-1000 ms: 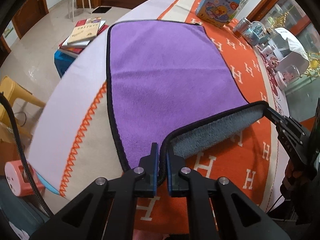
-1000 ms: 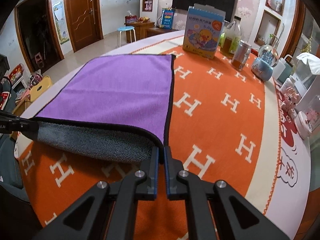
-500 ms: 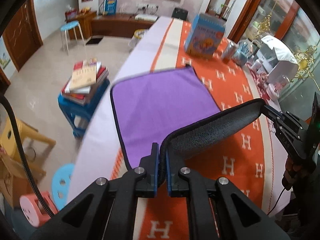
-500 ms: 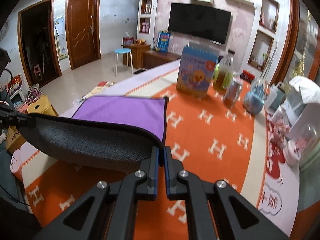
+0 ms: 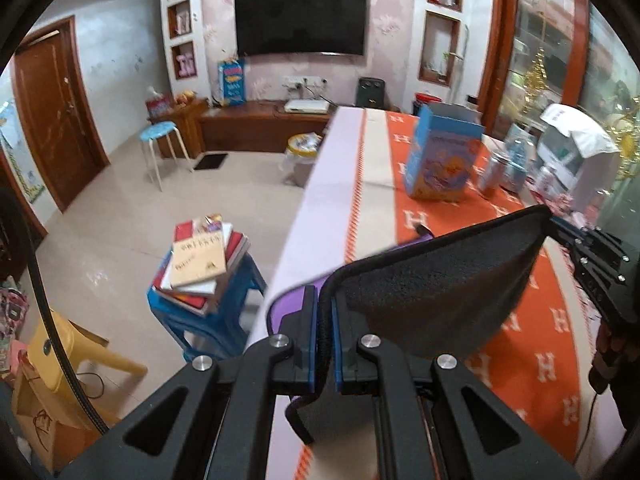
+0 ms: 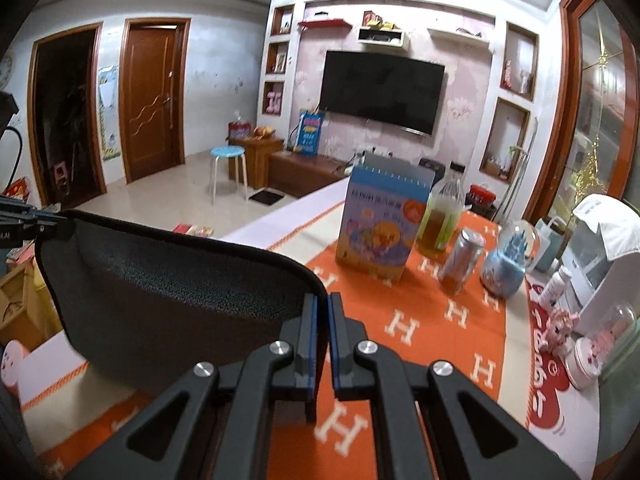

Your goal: Fold towel

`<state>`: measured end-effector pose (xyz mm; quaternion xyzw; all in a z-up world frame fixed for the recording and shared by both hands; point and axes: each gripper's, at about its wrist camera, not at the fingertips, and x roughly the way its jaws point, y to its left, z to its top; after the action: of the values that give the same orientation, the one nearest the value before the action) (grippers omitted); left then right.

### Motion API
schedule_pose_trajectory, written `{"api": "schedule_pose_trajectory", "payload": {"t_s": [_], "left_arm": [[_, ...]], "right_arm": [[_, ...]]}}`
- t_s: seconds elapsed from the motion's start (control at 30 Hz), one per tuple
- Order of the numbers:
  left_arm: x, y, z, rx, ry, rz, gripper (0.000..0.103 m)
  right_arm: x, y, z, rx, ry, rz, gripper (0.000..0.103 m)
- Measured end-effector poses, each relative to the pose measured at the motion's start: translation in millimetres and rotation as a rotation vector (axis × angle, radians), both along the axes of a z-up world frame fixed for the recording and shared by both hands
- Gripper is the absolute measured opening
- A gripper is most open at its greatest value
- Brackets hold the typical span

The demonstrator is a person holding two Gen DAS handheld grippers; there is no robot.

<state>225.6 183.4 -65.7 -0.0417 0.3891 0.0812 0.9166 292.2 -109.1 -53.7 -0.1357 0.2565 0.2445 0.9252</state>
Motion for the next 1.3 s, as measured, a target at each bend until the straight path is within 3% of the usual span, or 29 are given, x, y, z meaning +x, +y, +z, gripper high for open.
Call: {"api": "schedule_pose_trajectory", "payload": {"t_s": [0.17, 0.37, 0.43, 0.5, 0.57, 0.63, 0.8, 0.97, 1.3], "left_arm": [[30.4, 2.4, -28.0, 0.078, -0.022, 0.037, 0.004], [55.2, 18.2, -64.5, 0.030, 0.032, 0.080, 0.010], [60.4, 22.9, -71.9, 0.032, 0.049, 0.110, 0.040], [63.1, 28.5, -75.7, 0.023, 0.053, 0.135, 0.052], [62.0, 31.0, -76.6, 0.010, 0.053, 0.139, 0.057], [61.7, 34.1, -76.9, 0.005, 0.060, 0.155, 0.071], [51.2, 36.3, -70.3, -0.020, 0.072, 0.175, 0.077], [31.1, 37.8, -62.0, -0.064, 0.091, 0.185, 0.077], [-36.7, 41.8, -47.3, -0.104, 0.083, 0.192, 0.079]], "right_arm": [[32.5, 22.3, -21.5, -0.009, -0.059, -0.028, 0.005], [55.3, 42.4, -48.6, -0.028, -0.083, -0.057, 0.007], [60.5, 44.6, -53.1, -0.015, -0.071, -0.069, 0.013], [66.9, 43.8, -57.3, -0.010, -0.062, -0.093, 0.024], [72.7, 40.5, -59.6, 0.007, -0.051, -0.115, 0.048], [76.2, 36.8, -60.7, 0.032, -0.039, -0.133, 0.050], [77.9, 30.0, -59.3, 0.034, -0.020, -0.177, 0.054], [62.9, 18.5, -47.9, 0.022, -0.024, -0.214, 0.065], [-6.7, -16.9, -26.7, 0.015, -0.010, -0.348, 0.070]]}}
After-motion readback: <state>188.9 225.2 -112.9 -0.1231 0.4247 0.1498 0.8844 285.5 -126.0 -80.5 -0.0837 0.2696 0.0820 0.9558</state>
